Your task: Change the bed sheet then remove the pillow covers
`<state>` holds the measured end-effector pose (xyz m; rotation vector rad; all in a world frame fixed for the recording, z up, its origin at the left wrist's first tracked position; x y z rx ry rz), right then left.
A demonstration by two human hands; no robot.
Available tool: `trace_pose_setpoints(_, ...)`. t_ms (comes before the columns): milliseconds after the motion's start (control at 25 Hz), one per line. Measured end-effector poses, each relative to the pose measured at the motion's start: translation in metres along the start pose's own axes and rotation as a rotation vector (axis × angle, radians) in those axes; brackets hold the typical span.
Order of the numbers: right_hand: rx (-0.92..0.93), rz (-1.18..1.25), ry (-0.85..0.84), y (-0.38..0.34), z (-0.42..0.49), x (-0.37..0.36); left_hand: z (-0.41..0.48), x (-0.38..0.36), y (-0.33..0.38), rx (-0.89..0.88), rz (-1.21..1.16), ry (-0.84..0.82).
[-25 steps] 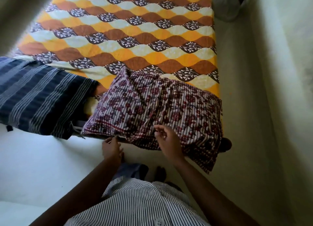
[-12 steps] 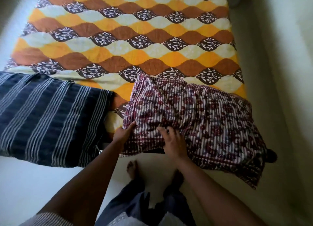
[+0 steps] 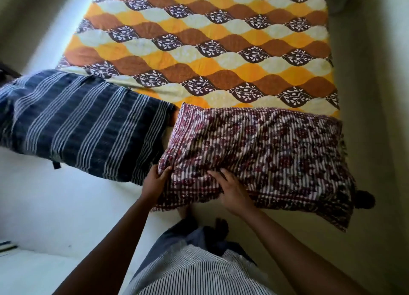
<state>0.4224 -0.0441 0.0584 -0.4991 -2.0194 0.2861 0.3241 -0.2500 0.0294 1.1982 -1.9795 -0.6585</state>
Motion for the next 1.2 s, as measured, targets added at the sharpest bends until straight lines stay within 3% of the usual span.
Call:
trace_pose_setpoints(80, -0.015, 0.084, -0.076, 0.006, -0.001, -0.001, -0.003, -0.010, 0.003, -0.059, 0.161, 0.067)
trace_pose_setpoints(200, 0.006, 0.209, 0.070, 0.023, -0.005, 0.015, -0.031, -0.039, 0.022, -0.360, 0.363, 0.215)
trace_pose_setpoints(320, -0.056, 0.223, 0.255, 0.043, 0.000, 0.037, -0.047, -0.094, 0.051, -0.690, 0.656, 0.084)
trace_pose_setpoints(400, -0.136, 0.162, 0.425, 0.058, 0.016, 0.056, -0.031, -0.127, 0.075, -0.691, 0.793, -0.003)
trace_pose_setpoints(520, -0.272, -0.011, 0.686, 0.086, 0.050, 0.074, 0.019, -0.152, 0.087, -0.663, 0.965, -0.004)
trace_pose_setpoints(560, -0.286, -0.076, 0.670, 0.096, 0.061, 0.067, 0.039, -0.153, 0.083, -0.626, 0.998, -0.012)
trace_pose_setpoints(680, -0.191, -0.215, 0.329, 0.116, 0.084, 0.021, 0.088, -0.145, 0.063, -0.555, 1.055, 0.007)
trace_pose_setpoints(720, -0.164, -0.226, 0.291, 0.124, 0.087, 0.015, 0.095, -0.142, 0.060, -0.560, 1.056, 0.007)
trace_pose_setpoints(800, -0.160, -0.246, 0.362, 0.147, 0.090, 0.027, 0.101, -0.139, 0.058, -0.584, 1.007, -0.012)
trace_pose_setpoints(880, -0.297, -0.308, 0.452, 0.181, 0.083, 0.046, 0.104, -0.140, 0.060, -0.591, 0.992, -0.031)
trace_pose_setpoints(1000, -0.406, -0.342, 0.383, 0.209, 0.076, 0.045, 0.108, -0.144, 0.059, -0.583, 1.017, -0.074)
trace_pose_setpoints(1200, -0.394, -0.137, 0.413, 0.180, 0.067, 0.061, 0.101, -0.133, 0.067, -0.569, 0.908, -0.200)
Point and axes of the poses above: each hand's wrist, its own z-axis towards the middle knuckle, its own x-axis out of the back of the hand, y = z × x, the point moved 1 cm from there along z, towards the middle knuckle, and after that the axes turned 7 degrees about -z, right-handed, at the moved point
